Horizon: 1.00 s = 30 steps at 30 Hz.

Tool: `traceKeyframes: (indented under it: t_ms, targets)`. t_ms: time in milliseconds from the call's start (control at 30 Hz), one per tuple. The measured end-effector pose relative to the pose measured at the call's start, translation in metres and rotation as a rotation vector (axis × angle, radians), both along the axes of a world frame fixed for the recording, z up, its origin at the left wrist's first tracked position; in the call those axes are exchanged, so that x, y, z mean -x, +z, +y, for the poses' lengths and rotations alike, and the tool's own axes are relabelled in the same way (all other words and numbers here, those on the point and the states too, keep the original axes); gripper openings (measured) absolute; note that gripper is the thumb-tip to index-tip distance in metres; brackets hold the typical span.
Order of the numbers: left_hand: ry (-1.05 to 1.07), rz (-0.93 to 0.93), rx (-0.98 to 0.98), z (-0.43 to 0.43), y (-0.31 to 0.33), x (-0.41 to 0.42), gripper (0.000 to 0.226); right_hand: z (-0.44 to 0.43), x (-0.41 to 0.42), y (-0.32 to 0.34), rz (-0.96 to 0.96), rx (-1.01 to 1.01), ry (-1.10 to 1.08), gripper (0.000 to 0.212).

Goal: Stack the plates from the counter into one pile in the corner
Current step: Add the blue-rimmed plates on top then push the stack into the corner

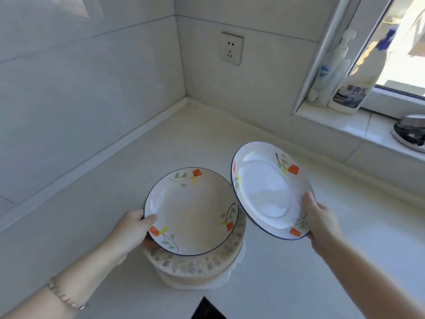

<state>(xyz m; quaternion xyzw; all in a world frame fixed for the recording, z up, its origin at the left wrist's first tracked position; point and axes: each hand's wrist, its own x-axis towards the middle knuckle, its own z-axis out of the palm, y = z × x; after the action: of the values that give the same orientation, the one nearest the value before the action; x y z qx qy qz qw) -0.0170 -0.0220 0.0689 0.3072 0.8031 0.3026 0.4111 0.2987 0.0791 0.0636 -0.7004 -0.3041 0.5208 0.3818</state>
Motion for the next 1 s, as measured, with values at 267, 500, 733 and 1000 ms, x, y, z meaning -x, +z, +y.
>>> traceKeyframes:
  t_ms: [267,500,733,1000]
  targets:
    - [-0.385,0.527,0.264,-0.003,0.012,0.003,0.033,-0.004,0.000,0.000,0.007,0.014,0.007,0.028]
    - [-0.066,0.408,-0.062,-0.001,0.005,0.014,0.042,-0.008,0.008,0.004,-0.051,-0.013,0.064,0.029]
    - [0.041,-0.021,-0.345,-0.007,-0.018,-0.012,0.041,-0.003,0.061,0.010,-0.289,-0.173,0.392,0.038]
    - [0.095,-0.014,-0.356,-0.007,-0.021,-0.014,0.039,-0.004,0.105,0.012,-0.512,-0.270,0.573,0.031]
